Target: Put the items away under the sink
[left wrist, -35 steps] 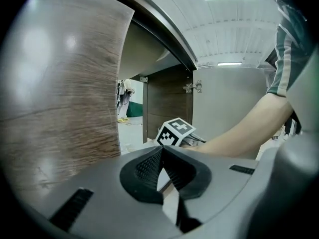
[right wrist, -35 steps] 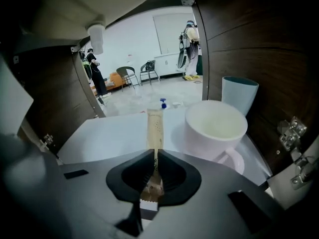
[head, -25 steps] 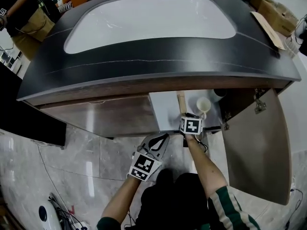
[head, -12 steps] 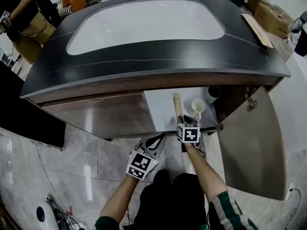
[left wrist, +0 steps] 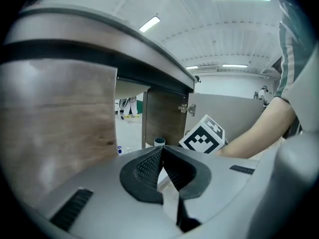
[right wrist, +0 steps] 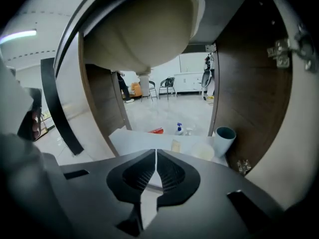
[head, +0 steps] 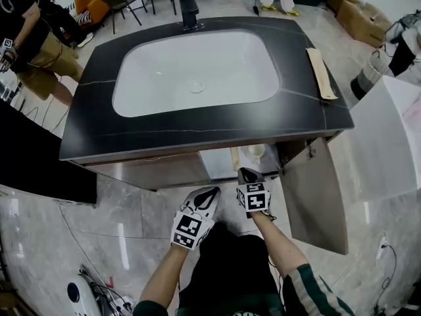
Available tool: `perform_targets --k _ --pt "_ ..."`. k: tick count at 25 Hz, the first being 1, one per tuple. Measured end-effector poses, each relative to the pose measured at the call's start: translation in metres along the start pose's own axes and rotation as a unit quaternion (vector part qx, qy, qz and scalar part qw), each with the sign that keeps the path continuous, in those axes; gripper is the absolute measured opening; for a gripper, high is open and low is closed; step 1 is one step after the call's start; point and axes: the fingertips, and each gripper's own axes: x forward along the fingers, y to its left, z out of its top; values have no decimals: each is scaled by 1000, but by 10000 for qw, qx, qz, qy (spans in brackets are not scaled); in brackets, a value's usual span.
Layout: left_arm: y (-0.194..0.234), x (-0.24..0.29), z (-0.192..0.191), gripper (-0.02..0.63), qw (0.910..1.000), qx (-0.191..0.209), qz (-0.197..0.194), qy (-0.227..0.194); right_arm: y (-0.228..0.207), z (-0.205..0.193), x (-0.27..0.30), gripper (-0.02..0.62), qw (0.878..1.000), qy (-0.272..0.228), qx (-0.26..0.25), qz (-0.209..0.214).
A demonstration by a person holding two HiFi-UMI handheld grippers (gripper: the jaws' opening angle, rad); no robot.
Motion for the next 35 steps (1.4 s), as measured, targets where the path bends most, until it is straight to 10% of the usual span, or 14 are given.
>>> perform_targets --k 21,35 --pt "-26 -121 379 12 9947 -1030 -26 38 68 285 -312 48 9988 463 118 147" --pt "-2 -36 469 12 9947 -790 -625 -181 -40 402 -313 49 9971 -33 246 -718"
